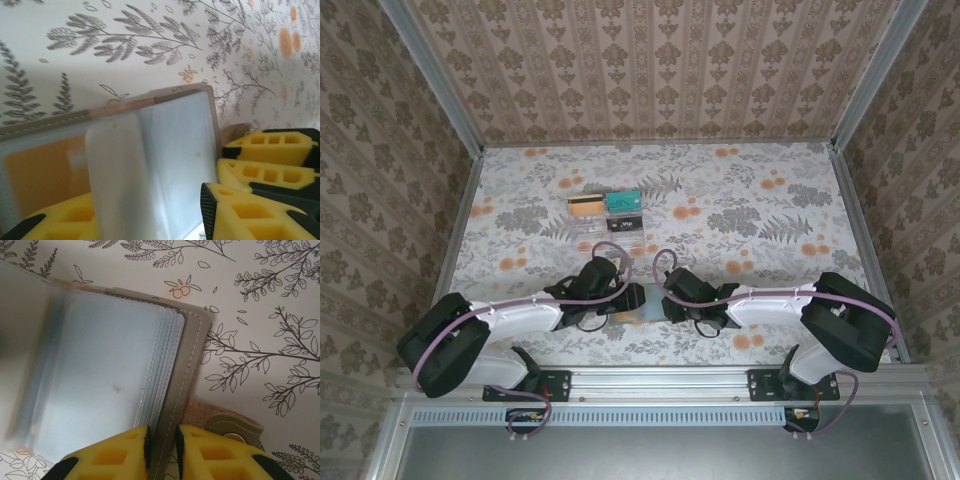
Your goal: Take the credit cards out of the card holder
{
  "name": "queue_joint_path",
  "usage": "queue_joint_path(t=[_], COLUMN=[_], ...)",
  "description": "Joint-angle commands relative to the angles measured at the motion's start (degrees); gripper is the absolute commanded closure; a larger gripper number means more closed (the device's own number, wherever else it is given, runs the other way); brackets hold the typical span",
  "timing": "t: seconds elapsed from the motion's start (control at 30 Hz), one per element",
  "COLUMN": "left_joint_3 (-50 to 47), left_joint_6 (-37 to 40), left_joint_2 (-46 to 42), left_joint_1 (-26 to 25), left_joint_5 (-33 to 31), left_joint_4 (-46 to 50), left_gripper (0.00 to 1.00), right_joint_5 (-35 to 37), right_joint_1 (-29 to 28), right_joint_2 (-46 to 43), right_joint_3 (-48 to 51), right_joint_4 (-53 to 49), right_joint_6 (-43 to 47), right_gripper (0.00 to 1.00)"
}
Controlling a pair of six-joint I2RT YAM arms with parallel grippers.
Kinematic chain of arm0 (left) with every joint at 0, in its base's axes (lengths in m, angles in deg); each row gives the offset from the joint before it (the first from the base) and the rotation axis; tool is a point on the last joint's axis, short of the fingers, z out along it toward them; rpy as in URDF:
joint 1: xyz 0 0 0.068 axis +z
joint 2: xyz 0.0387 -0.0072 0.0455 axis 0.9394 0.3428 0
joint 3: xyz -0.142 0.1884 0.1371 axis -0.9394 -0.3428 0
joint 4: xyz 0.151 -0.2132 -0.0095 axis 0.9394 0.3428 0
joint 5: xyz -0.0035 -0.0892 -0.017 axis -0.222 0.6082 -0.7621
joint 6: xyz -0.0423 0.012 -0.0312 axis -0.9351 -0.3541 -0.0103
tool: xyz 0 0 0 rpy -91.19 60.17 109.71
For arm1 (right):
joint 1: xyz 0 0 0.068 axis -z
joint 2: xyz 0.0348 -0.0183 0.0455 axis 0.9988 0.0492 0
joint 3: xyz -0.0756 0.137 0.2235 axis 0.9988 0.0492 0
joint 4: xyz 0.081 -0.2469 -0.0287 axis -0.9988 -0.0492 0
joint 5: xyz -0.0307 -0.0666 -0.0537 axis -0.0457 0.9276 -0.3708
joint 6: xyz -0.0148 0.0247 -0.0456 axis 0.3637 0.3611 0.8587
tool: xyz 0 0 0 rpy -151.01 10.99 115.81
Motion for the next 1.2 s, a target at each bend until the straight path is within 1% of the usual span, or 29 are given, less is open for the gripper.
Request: queue_joint_path(t=[0.0, 0.1, 0.23, 0.37, 0.4, 0.5, 0.57, 0.73, 0.8, 0.83, 0.93, 0.97, 1.07, 1.17], left_joint_3=[1.76, 2.41, 3.62, 5.4, 5.77, 5.82, 5.6, 3.15, 1.88, 1.12, -1.17, -1.91, -4.38, -5.21], left_joint_6=[0.02, 0.53, 0.57, 0.42, 0.45, 0.29, 0.8, 0.97, 1.17, 1.27, 1.86, 2.19, 2.25, 2.24], left_joint_2=[-0.48, -0.95, -0.05, 1.69, 2.1, 2.91, 2.41, -0.08, -1.95, -3.1, -7.27, -8.21, -10.06, -9.45], left_joint_1=[-0.91, -1.77, -2.97, -4.1, -4.2, -4.16, -3.9, -2.51, -1.61, -1.13, 1.4, 2.27, 4.34, 4.78], left_joint_5=[0.95, 0.5, 1.5, 1.95, 1.95, 1.98, 1.39, 1.25, 0.53, -0.08, -2.75, -2.64, -1.93, -1.29], left_joint_4=[-0.72, -0.84, -2.65, -3.94, -4.13, -4.9, -3.96, -3.19, -1.8, -1.04, 3.69, 4.43, 4.91, 4.66], left_gripper=[0.56, 0.55, 0.55, 0.55, 0.55, 0.54, 0.54, 0.54, 0.55, 0.56, 0.67, 0.69, 0.79, 0.94], right_joint_5=[-0.44, -0.15, 1.83, 2.47, 2.83, 3.0, 1.76, 0.88, -1.2, -2.34, -6.48, -7.37, -10.4, -13.27], right_joint_1=[-0.05, -0.07, 0.28, 1.98, 2.3, 3.47, 4.21, 4.6, 4.69, 4.68, 4.59, 4.54, 4.56, 4.48], right_joint_2=[0.66, 0.32, -1.6, -6.34, -9.49, -14.16, -16.16, -19.31, -19.59, -19.26, -17.1, -16.29, -13.15, -9.63], right_joint_3=[0.66, 0.92, 2.35, 5.33, 5.93, 6.68, 6.52, 4.99, 4.13, 3.56, 1.49, 1.05, 0.08, -0.96], right_joint_4=[0.16, 0.13, 0.64, 1.58, 1.25, -0.53, -1.56, -3.63, -2.95, -2.81, -1.73, -1.11, 1.43, 4.03], right_joint_6=[-1.3, -1.52, -3.02, -4.99, -5.08, -4.97, -4.24, -3.55, -3.14, -3.06, -3.25, -3.58, -4.62, -5.95], right_gripper=[0.76, 0.75, 0.75, 0.73, 0.72, 0.71, 0.7, 0.69, 0.68, 0.68, 0.68, 0.68, 0.69, 0.71])
